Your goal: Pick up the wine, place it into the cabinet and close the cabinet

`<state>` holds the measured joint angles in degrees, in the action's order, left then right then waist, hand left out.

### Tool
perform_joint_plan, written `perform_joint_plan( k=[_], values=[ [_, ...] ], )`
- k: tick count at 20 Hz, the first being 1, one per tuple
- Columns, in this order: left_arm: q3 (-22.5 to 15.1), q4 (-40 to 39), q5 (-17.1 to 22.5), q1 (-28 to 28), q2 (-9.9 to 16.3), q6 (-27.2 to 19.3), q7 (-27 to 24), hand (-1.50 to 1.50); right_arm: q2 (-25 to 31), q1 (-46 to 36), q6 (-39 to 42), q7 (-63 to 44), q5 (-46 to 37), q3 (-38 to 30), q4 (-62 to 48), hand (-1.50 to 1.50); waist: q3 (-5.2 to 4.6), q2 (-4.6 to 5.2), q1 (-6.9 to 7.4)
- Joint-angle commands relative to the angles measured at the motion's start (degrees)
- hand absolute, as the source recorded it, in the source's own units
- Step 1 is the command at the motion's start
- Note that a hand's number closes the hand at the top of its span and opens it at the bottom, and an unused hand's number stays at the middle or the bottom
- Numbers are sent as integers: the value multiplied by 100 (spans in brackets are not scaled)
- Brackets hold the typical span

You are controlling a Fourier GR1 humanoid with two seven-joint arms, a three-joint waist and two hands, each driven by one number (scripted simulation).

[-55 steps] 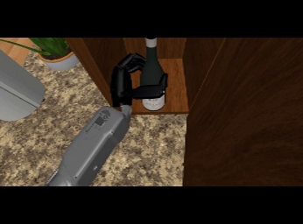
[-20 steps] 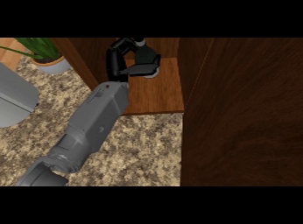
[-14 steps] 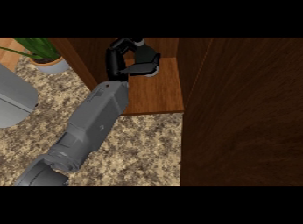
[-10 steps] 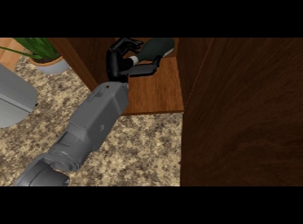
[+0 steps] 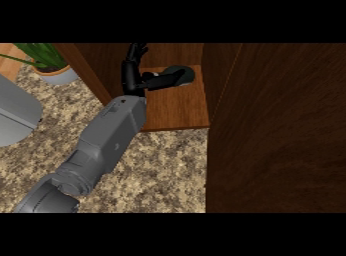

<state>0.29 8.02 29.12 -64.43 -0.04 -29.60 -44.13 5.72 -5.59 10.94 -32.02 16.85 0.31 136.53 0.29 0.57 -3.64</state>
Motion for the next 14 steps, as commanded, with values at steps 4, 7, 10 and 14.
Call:
perform_joint_plan(
  k=[4, 7, 10, 14],
  values=[
    [-8, -308, -154, 298, 12, -181, -211, -150, -55, 247, 68, 93, -50, 146, 291, -150, -34, 75, -4],
    [6, -333, -185, 203, 192, -183, -167, -150, 99, -78, -21, -68, 253, -200, 234, -150, -37, 95, -35],
    [156, -209, -66, 550, 58, -168, -638, -150, -41, 313, 6, -90, 37, 203, 592, -150, -40, 83, -70],
    [215, -194, -64, 516, 114, -13, -566, -150, 103, 284, 94, -3, 300, -162, 435, -150, -34, 59, -5]
  ],
)
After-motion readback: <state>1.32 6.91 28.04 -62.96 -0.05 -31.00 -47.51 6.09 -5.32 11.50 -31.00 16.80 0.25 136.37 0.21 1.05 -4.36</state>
